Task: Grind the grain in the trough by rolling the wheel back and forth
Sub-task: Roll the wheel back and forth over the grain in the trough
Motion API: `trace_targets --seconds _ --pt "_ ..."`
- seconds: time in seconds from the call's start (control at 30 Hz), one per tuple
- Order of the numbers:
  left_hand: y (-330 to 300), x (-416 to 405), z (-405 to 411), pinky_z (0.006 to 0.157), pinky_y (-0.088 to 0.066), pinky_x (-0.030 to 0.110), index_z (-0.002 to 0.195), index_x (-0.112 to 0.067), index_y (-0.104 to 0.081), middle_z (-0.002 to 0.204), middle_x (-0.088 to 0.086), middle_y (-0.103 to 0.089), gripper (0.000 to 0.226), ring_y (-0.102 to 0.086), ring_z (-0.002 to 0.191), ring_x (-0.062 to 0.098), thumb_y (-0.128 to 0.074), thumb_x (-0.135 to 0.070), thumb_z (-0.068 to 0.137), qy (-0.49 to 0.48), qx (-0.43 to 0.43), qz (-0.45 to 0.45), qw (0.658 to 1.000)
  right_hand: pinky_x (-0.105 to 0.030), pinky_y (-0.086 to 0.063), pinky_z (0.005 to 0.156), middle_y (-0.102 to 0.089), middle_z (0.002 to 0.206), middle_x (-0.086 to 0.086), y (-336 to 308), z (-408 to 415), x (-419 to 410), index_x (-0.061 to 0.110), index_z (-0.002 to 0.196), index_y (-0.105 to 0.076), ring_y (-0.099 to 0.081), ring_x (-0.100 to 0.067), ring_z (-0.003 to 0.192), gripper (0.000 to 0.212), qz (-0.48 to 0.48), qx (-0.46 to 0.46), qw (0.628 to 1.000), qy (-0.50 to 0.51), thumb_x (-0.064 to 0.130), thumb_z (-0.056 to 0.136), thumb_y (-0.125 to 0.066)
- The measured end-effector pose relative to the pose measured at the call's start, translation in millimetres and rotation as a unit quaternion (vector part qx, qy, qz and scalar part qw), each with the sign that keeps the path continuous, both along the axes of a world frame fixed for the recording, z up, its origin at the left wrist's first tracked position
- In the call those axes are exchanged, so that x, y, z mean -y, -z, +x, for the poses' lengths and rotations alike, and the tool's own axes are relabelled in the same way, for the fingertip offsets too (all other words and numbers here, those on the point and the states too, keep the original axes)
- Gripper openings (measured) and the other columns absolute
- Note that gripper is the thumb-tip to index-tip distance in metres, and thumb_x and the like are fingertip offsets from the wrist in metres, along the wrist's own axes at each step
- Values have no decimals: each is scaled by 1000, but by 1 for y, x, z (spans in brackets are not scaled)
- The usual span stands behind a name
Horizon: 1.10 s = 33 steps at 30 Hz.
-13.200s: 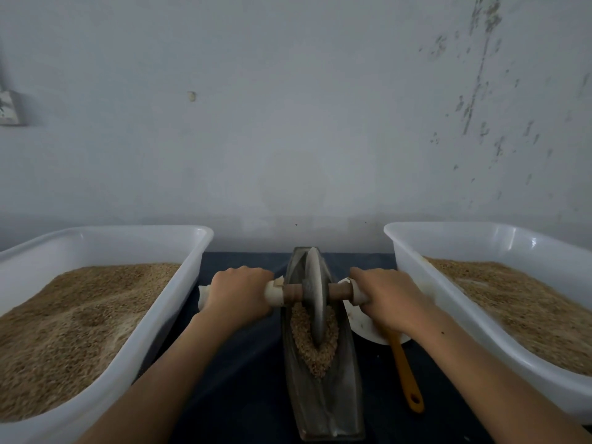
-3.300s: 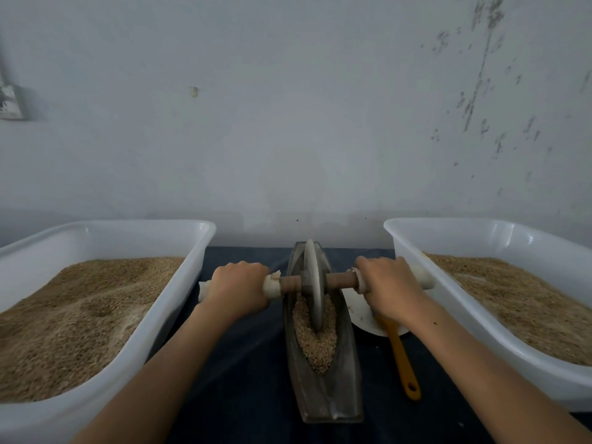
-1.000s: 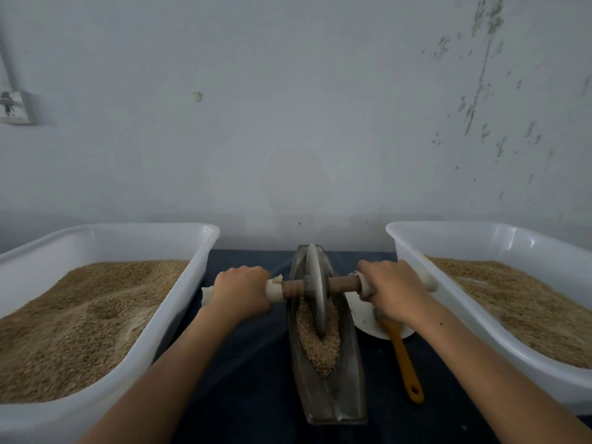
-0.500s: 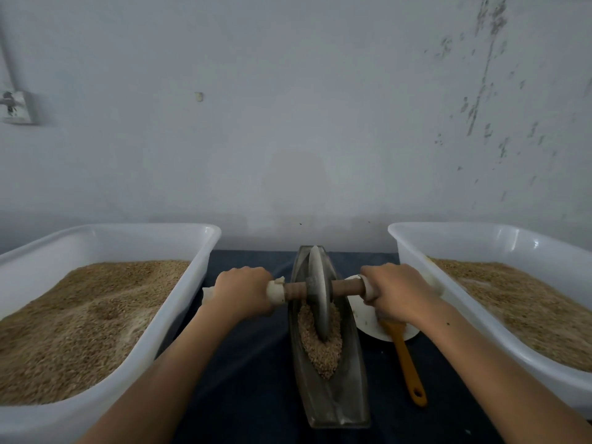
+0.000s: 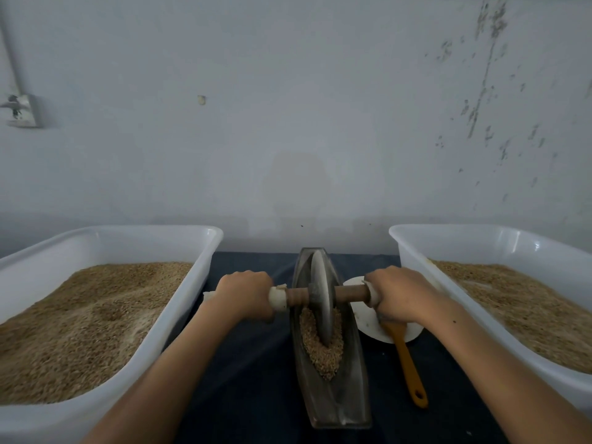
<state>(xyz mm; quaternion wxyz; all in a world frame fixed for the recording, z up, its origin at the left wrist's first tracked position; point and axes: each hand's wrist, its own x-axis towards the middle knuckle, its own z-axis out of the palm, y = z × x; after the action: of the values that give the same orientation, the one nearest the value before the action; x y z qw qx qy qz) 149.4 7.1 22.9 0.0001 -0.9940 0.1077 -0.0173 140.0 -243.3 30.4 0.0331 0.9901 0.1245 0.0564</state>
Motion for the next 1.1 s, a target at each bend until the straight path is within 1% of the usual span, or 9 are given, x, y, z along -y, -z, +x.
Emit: trace_targets --seconds 0.07,0.13,0.3,0.4,0.5,0.7,0.77,0.9,1.1 --pt "-1 0 0 77 -47 30 108 -23 -61 87 -6 -57 37 -57 83 14 -72 -36 76 -2 -9 3 1000 -23 -40 64 -52 75 8 -1 0 0 32 70 -39 -55 -11 74 30 3 -12 1000 1 15 81 -61" --pt "0 0 0 76 -46 30 108 -23 -61 88 -7 -57 37 -57 83 14 -72 -37 76 -6 -9 2 1000 -24 -41 67 -54 77 7 0 0 -1 32 70 -38 -55 -12 75 31 8 -4 1000 1 15 82 -61" --pt "2 2 -3 80 -49 32 102 -24 -61 94 -4 -64 27 -62 89 16 -69 -36 79 -11 42 -13 999 -28 -39 75 -54 84 9 7 -1 0 31 76 -36 -54 -13 80 27 6 85 996 -16 17 86 -56" --pt "3 2 -4 81 -50 32 100 -25 -61 94 -4 -65 23 -62 89 16 -67 -35 79 -8 68 -19 997 -30 -41 84 -59 92 7 10 0 -2 30 84 -38 -57 -15 87 23 18 109 994 -9 16 88 -56" --pt "3 1 -4 82 -50 33 102 -24 -61 95 -4 -65 25 -62 89 16 -68 -35 80 -6 58 -17 998 -32 -44 88 -61 95 6 9 -1 -3 30 87 -41 -58 -15 90 20 16 98 995 -3 17 89 -56" --pt "-2 0 -1 81 -50 31 107 -21 -60 88 -5 -59 36 -61 87 15 -72 -33 76 -14 -45 -9 999 -29 -47 81 -56 88 6 0 -3 -2 29 85 -45 -56 -13 83 20 -8 23 1000 -1 17 84 -61" --pt "-4 0 0 82 -50 31 109 -21 -60 89 -5 -58 37 -61 89 16 -73 -33 76 -10 -58 -9 998 -28 -47 76 -56 86 5 -3 -3 -1 29 83 -44 -58 -14 82 22 -9 -13 1000 3 15 83 -61" --pt "-2 1 -1 81 -50 32 106 -22 -61 88 -6 -59 35 -62 89 16 -72 -35 76 -13 -23 0 1000 -27 -47 76 -57 88 4 -4 -4 -3 27 85 -46 -58 -14 82 21 -5 -21 1000 12 13 83 -61" --pt "2 2 -3 82 -48 33 102 -26 -59 97 -5 -64 28 -61 91 16 -67 -38 79 2 64 -9 998 -31 -42 85 -62 95 5 10 5 -4 29 87 -42 -60 -17 91 21 0 85 996 24 15 88 -59"
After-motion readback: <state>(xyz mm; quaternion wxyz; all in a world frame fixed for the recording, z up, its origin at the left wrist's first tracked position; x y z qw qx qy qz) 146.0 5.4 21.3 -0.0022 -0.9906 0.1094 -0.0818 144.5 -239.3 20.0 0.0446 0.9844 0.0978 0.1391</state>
